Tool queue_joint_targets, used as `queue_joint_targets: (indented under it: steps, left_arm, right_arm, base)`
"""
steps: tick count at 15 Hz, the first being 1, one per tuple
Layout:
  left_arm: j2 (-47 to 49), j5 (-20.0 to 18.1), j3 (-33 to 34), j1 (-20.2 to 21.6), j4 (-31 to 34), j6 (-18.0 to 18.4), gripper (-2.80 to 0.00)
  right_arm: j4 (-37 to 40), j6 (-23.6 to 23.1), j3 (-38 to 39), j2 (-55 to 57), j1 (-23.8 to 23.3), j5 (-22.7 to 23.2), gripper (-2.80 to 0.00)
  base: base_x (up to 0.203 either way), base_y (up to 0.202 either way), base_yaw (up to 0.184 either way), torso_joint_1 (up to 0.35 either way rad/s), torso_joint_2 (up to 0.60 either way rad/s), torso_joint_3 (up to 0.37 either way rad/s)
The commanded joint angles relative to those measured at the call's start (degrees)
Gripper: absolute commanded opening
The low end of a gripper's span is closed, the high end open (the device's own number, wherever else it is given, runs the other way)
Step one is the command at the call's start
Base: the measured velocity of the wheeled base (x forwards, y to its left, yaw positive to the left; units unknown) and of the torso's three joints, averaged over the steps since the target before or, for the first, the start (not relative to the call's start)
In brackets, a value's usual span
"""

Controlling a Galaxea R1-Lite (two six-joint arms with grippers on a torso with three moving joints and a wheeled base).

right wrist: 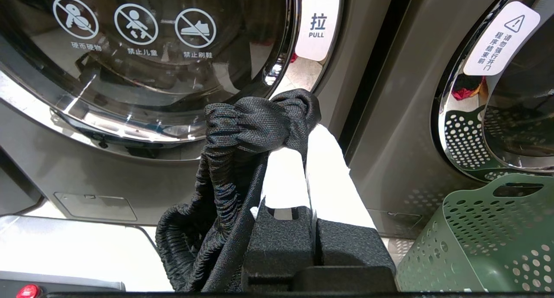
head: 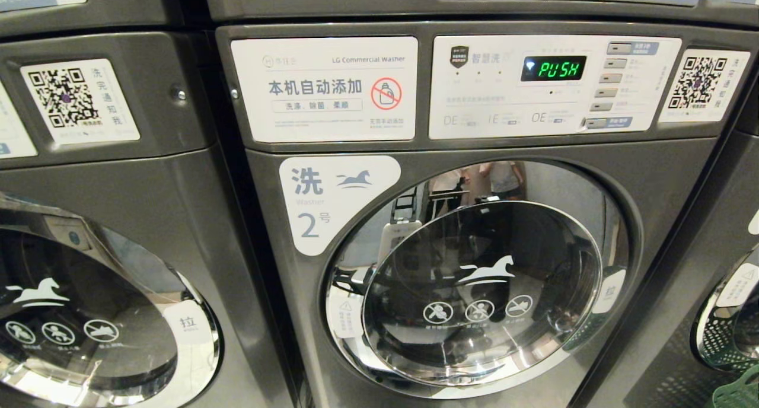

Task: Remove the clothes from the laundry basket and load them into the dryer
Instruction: Put the clothes in the dryer

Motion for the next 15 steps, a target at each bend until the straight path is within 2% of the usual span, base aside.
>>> queue_joint_targets:
  steps: [1, 4, 7, 10, 15]
  left_arm:
    - [-0.02, 0.01, 0.01, 0.01, -0.05, -0.02, -2.8]
    - [-0.02, 0.01, 0.01, 0.01, -0.05, -0.02, -2.8]
    - [-0.02, 0.01, 0.01, 0.01, -0.05, -0.02, -2.8]
    - [-0.02, 0.01, 0.01, 0.01, -0.05, -0.02, -2.8]
    - [-0.02, 0.01, 0.01, 0.01, -0.05, -0.02, -2.8]
  right_arm:
    - [0.06, 0.05, -0.02, 0.04, 0.0, 0.06, -2.8]
    - [-0.01, 0.74, -0.02, 0.0, 0.0, -0.2, -2.8]
    - [-0.01, 0.81, -0.02, 0.0, 0.0, -0.29, -2.8]
    - [-0.01, 1.01, -0.02, 0.0, 0.0, -0.29, -2.8]
    - [-0.36, 1.09, 0.16, 0.06, 0.0, -0.34, -2.8]
  base:
    - [0.0, 0.0, 0.0, 0.0, 0.0, 0.0]
    - [0.0, 0.0, 0.0, 0.093, -0.16, -0.071]
    - [0.0, 0.0, 0.0, 0.199, -0.16, -0.236]
    - [0.0, 0.0, 0.0, 0.206, -0.66, -0.244]
    - [0.0, 0.0, 0.0, 0.125, -0.46, -0.224]
